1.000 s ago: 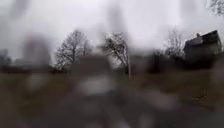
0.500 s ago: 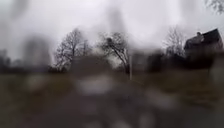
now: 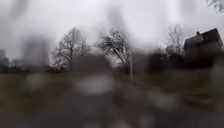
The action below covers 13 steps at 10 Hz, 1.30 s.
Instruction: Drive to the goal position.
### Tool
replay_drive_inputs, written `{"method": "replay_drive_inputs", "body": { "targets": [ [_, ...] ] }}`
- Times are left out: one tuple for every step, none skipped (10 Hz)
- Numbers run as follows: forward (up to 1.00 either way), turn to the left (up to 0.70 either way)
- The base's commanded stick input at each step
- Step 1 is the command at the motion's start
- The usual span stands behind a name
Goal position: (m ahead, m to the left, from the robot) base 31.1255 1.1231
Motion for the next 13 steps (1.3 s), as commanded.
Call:
{"method": "replay_drive_inputs", "body": {
  "targets": [
    [0.85,0.0],
    [0.85,0.0],
    [0.85,0.0],
    [0.85,0.14],
    [0.85,0.32],
    [0.85,0.34],
    [0.85,0.34],
    [0.85,0.34],
    [0.85,0.31],
    [0.85,0.28],
    [0.85,0.1],
    [0.85,0.0],
    [0.85,0.0]
  ]
}}
